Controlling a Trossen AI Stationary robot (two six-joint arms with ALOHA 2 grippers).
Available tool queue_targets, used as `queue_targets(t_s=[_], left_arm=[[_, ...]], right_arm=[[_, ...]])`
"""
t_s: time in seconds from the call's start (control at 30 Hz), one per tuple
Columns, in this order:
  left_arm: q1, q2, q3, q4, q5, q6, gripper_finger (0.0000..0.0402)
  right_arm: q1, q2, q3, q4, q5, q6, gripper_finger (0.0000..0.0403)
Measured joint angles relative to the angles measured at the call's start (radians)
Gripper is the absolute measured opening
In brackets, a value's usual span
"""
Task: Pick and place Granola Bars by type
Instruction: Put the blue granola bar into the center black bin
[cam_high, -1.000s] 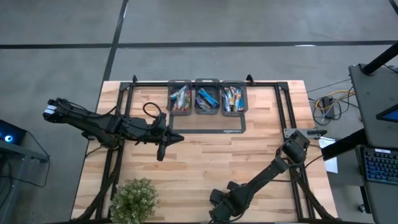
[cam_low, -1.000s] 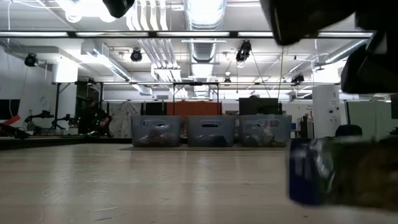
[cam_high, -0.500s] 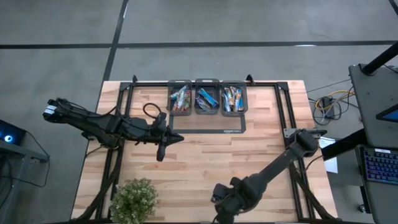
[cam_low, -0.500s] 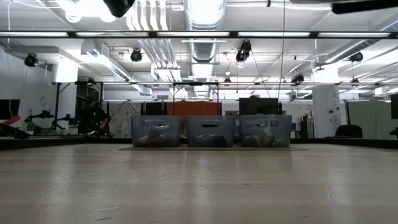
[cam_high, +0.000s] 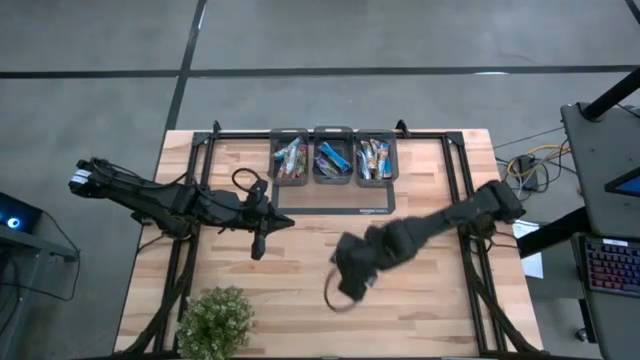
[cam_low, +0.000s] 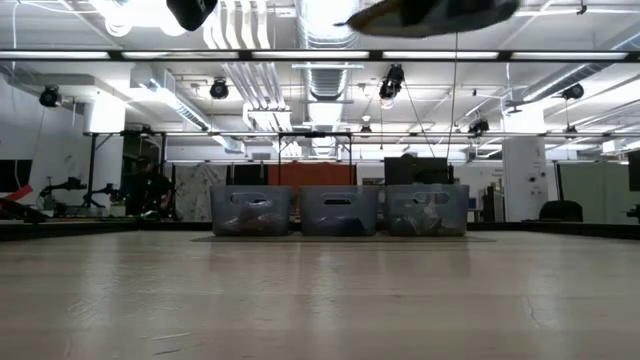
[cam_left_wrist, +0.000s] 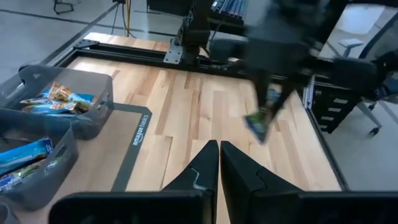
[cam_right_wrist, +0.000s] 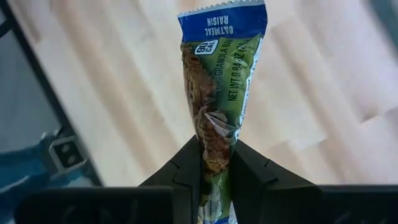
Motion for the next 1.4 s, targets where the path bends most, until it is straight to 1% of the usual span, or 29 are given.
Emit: queue_targets(t_s=[0.17,0.4,0.73,0.87,1.1,1.27,1.4], left_arm=[[0.0,0.0,-0.001,-0.009,0.0,0.041,0.0],[0.001,0.0,-0.001,-0.01,0.0,0.046,0.0],[0.002,0.0,-0.001,-0.013,0.0,0.068,0.0],[0.002,0.0,-0.001,-0.013,-0.01,0.068,0.0],[0.002,0.0,-0.001,-0.012,-0.038,0.026,0.0],[0.002,0.0,-0.001,-0.011,-0.066,0.009,0.0],[0.002,0.0,-0.001,-0.011,-0.115,0.008,0.0]], right_arm=[[-0.136,-0.026,0.0,0.0,-0.002,-0.114,0.0054],[-0.342,-0.037,0.0,0.0,-0.051,-0.246,0.0054],[-0.642,-0.037,0.0,0.025,-0.065,-0.328,0.0054],[-0.742,-0.035,0.0,0.068,-0.065,-0.337,0.0054],[-0.861,-0.002,0.0,0.158,-0.071,-0.346,0.0054],[-0.906,0.045,0.0,0.195,-0.079,-0.367,0.0054],[-0.925,0.092,0.0,0.239,-0.119,-0.369,0.0054]])
